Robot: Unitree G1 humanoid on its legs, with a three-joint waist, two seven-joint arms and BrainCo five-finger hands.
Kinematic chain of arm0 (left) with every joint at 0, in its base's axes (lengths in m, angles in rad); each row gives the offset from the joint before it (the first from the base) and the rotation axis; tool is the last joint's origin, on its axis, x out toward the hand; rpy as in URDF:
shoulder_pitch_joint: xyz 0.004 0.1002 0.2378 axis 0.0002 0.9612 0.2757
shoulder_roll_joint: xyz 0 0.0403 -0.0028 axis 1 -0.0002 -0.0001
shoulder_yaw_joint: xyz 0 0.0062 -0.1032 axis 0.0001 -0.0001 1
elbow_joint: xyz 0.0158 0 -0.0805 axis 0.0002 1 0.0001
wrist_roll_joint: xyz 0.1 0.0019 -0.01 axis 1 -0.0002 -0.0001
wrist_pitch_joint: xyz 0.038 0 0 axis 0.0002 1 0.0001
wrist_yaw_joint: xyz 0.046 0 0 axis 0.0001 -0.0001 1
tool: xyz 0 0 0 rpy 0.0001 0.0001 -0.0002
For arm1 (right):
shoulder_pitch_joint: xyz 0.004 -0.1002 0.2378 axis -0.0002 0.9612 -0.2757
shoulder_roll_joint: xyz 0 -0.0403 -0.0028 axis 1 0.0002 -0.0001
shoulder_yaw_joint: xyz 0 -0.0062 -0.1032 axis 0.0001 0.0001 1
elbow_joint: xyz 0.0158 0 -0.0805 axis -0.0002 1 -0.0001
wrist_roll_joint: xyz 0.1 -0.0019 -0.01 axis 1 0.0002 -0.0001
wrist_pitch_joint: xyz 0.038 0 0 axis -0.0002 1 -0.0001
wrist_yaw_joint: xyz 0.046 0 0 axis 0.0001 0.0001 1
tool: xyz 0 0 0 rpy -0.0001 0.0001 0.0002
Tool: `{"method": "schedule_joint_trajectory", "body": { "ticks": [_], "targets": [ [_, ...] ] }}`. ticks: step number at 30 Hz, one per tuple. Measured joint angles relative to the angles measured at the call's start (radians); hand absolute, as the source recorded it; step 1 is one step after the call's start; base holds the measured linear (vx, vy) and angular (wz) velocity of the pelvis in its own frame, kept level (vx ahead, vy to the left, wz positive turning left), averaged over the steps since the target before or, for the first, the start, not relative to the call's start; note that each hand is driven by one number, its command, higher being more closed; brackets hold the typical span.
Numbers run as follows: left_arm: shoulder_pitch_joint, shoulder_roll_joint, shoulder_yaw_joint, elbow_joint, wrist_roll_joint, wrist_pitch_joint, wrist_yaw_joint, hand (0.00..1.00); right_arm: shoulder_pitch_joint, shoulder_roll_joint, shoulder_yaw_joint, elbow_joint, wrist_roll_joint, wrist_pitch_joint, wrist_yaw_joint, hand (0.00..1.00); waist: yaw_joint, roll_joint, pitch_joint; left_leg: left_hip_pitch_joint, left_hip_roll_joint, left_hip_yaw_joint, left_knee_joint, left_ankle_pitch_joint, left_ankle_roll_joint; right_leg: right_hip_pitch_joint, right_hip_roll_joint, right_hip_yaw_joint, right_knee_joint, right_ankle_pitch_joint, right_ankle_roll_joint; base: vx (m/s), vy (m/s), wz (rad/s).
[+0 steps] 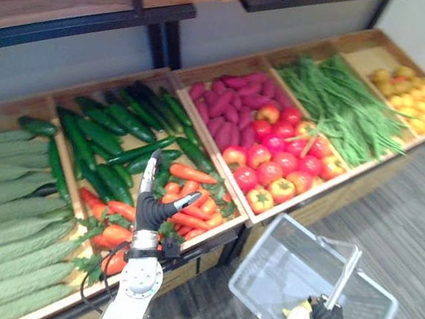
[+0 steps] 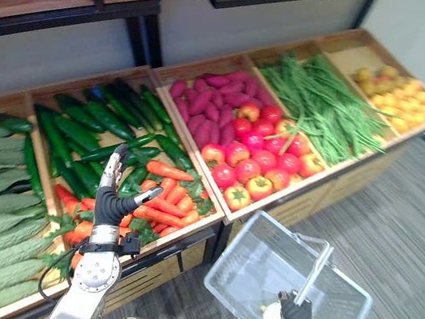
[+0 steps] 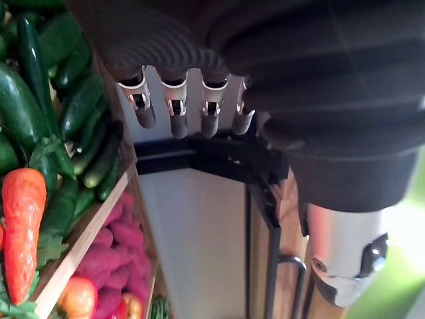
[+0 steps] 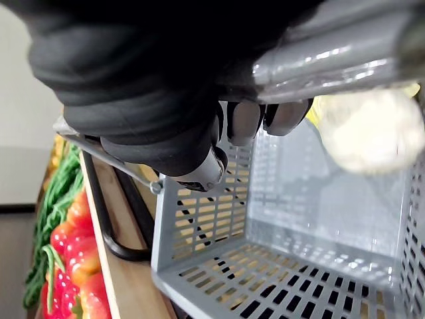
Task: Pick vegetable in the basket
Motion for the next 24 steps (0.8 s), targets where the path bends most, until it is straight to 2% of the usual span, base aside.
{"method": "schedule_joint_trajectory", "body": {
  "ticks": [2,3,4,6,7,9,13,15,18,24],
  "targets": [
    [-0.001,0.003,0.006,0.0,0.0,0.0,0.0,0.0,0.011,-0.003,-0.031,0.01,0.017,-0.001,0.001,1.0,-0.002,-0.017,-0.002,-0.004,0.047,0.212,-0.003,0.031,0.038,0.017,-0.023,-0.048,-0.028,0.004,-0.006,-0.01,-0.05,0.75],
    [-0.003,0.007,0.007,0.001,0.0,0.0,-0.001,0.0,0.009,0.0,-0.04,0.023,0.022,-0.004,0.002,1.0,-0.002,-0.021,-0.005,-0.006,0.047,0.244,-0.01,0.042,0.044,0.019,-0.03,-0.052,-0.036,0.005,-0.007,-0.05,0.008,0.57],
    [-0.009,0.027,0.008,0.015,0.0,0.0,-0.002,0.0,-0.004,-0.002,-0.06,0.082,0.031,-0.019,0.007,1.0,-0.004,-0.031,-0.011,-0.006,0.037,0.257,-0.046,0.06,0.03,0.02,-0.036,-0.06,-0.06,0.016,-0.001,-0.08,0.03,0.36],
    [-0.029,0.078,0.012,0.055,0.006,0.0,-0.018,0.0,-0.041,0.001,-0.073,0.168,0.044,-0.021,0.012,1.0,-0.003,-0.052,-0.021,-0.003,0.009,0.238,-0.11,0.095,0.013,0.021,-0.035,-0.055,-0.099,0.042,0.003,-0.09,0.027,0.31],
    [-0.049,0.117,0.022,0.103,0.021,0.006,-0.032,0.0,-0.054,0.002,-0.076,0.202,0.052,-0.021,0.028,1.0,-0.012,-0.062,-0.024,0.012,-0.017,0.226,-0.166,0.131,0.006,0.035,-0.042,-0.037,-0.132,0.064,0.004,-0.07,0.023,0.3],
    [-0.063,0.144,0.028,0.138,0.05,0.02,-0.047,0.0,-0.053,0.002,-0.078,0.217,0.052,-0.021,0.042,1.0,-0.025,-0.067,-0.027,0.034,-0.044,0.219,-0.228,0.167,0.005,0.048,-0.052,-0.008,-0.162,0.08,0.011,-0.05,0.061,0.25],
    [-0.124,0.209,0.032,0.195,0.122,0.024,-0.072,0.0,-0.064,-0.01,-0.086,0.238,0.05,-0.021,0.076,1.0,-0.032,-0.068,-0.029,0.066,-0.072,0.225,-0.335,0.221,0.0,0.05,-0.062,0.011,-0.205,0.11,0.012,-0.05,0.039,0.02],
    [-0.182,0.255,0.028,0.271,0.185,0.036,-0.091,0.0,-0.083,-0.012,-0.085,0.239,0.041,-0.021,0.095,1.0,-0.054,-0.067,-0.028,0.095,-0.083,0.229,-0.406,0.27,-0.005,0.049,-0.063,0.01,-0.215,0.118,0.01,-0.04,-0.002,-0.02],
    [-0.237,0.314,0.021,0.382,0.27,0.05,-0.125,0.0,-0.104,-0.012,-0.077,0.241,0.012,-0.02,0.119,1.0,-0.085,-0.066,-0.028,0.118,-0.09,0.235,-0.471,0.308,-0.01,0.042,-0.058,0.011,-0.221,0.122,0.009,-0.02,-0.018,-0.05],
    [-0.346,0.376,-0.036,0.49,0.437,0.081,-0.157,0.0,-0.126,-0.022,-0.077,0.223,0.011,-0.021,0.138,1.0,-0.092,-0.062,0.01,0.094,-0.093,0.268,-0.517,0.339,-0.009,-0.014,-0.049,0.043,-0.234,0.147,0.012,-0.01,0.004,-0.16]
  ]
}}
